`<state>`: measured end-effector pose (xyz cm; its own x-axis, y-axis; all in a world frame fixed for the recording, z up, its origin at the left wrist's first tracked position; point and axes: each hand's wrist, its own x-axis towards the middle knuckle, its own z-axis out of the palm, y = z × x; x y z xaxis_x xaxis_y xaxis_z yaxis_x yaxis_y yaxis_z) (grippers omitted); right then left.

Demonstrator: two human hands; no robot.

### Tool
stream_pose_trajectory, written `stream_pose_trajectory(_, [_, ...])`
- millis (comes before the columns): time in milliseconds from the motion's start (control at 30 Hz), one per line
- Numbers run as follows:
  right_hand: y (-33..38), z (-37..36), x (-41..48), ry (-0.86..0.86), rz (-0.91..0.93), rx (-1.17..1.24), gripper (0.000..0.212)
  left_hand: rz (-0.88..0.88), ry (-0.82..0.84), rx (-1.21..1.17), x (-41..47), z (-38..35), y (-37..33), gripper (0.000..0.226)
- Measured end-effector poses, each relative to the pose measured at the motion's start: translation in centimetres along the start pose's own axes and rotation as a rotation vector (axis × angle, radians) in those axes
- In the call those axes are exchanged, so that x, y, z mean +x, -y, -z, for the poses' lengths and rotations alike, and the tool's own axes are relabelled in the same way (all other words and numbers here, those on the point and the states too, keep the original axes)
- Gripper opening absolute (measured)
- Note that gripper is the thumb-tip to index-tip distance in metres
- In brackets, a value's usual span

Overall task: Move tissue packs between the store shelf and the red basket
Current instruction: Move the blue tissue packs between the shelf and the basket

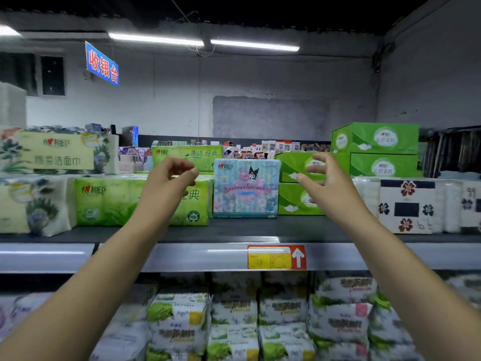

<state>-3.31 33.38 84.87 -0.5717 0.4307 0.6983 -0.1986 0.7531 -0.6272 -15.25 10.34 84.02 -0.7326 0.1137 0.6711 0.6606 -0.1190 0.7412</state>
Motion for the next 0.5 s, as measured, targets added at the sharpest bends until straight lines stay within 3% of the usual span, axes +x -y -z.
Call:
stream_pose_trajectory(233, [0.3,1.1,-3.1,0.028,-0.097,0.189,0.020,0.089,0.040,-0.062,-4.4,1.4,-0.9,0.007])
stream_pose_trajectory(500, [0.1,1.2,-7.0,0.071,-0.124,0.312,0.006,0.165,0.078,-0.026,-7.8,1.4,-1.2,0.008])
